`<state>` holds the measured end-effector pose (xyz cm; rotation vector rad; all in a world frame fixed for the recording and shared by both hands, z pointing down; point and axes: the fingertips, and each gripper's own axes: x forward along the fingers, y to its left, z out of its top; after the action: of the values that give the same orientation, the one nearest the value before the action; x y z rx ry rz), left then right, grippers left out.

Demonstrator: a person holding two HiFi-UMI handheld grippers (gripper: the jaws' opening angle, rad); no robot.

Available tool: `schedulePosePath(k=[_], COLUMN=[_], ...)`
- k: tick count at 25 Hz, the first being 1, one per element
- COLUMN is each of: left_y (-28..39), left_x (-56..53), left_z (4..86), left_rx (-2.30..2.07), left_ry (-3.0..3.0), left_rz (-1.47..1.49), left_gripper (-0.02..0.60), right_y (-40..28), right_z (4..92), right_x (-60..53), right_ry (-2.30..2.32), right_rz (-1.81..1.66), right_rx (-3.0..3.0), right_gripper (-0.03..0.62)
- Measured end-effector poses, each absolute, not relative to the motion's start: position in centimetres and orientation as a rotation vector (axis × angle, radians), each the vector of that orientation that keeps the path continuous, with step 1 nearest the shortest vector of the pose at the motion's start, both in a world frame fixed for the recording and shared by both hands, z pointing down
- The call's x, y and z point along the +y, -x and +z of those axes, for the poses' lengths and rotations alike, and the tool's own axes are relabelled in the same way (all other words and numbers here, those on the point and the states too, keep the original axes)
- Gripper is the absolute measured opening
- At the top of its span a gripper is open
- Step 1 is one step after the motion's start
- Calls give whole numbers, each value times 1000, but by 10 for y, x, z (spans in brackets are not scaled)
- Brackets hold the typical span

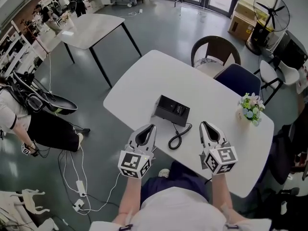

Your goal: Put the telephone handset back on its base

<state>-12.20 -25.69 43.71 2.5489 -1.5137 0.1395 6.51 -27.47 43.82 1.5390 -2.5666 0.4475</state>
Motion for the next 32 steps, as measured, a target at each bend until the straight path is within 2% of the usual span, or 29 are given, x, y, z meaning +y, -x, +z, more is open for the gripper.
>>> schedulePosePath(k=[11, 32], left_y=[107, 105], left_x=[-260, -264], left_z=[442, 451], left_rx=[-1472, -1451], left_ry=[-2569, -2534], left_rz=[148, 142], left_gripper=[15, 15], right_y=[-60, -60], right_z=[432, 441], right_x=[-272, -271], right_ry=[-1511, -1504], right_rz=[327, 375], right_rx=[-2572, -2564], right_gripper=[40, 39])
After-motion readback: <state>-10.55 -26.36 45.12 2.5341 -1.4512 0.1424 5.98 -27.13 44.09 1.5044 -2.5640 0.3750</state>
